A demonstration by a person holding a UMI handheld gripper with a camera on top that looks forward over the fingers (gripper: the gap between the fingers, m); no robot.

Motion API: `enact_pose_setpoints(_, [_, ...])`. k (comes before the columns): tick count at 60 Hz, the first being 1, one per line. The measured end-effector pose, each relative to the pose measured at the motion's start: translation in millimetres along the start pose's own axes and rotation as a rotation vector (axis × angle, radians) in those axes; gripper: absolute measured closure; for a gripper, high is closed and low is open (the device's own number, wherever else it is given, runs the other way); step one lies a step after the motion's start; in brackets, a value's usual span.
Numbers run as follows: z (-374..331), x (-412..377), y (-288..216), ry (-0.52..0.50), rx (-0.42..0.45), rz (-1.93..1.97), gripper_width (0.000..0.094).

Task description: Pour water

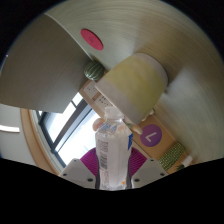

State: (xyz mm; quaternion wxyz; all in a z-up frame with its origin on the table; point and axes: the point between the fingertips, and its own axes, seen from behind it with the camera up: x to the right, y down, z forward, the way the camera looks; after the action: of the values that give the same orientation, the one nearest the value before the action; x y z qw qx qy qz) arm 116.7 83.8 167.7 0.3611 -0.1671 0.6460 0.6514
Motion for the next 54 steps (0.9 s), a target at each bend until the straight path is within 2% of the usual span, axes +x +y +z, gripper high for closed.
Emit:
enact_pose_setpoints(10, [-2.1,-7.1,0.3,-0.028,0.015,0.045,0.0580])
enact_pose_setpoints(15, [-2.6,-11.8,8.5,-0.017,-0.013,-0.044,0.0581])
enact_pose_setpoints(20, [-5.4,-21.1,32.0,-0.003,-0.068,-0.242,0.0585])
enact_pose_setpoints(25, [-0.6,-27.9,55.4,0.039,-0.169,-0.590,0.0582])
enact_pose_setpoints(28, [-3.8,-35.0,68.0,0.028,-0.231,-0.810,0.0584])
enact_pose_setpoints(33, [2.4,-57.1,76.4,0.051,-0.272,-1.155,0.0582])
enact_pose_setpoints(43, [10.2,-107.4,64.0,0.061,-0.255,-1.781,0.0583])
enact_pose_setpoints(54, [19.8,-160.5,13.4,0.138,-0.119,-2.251,0.0582])
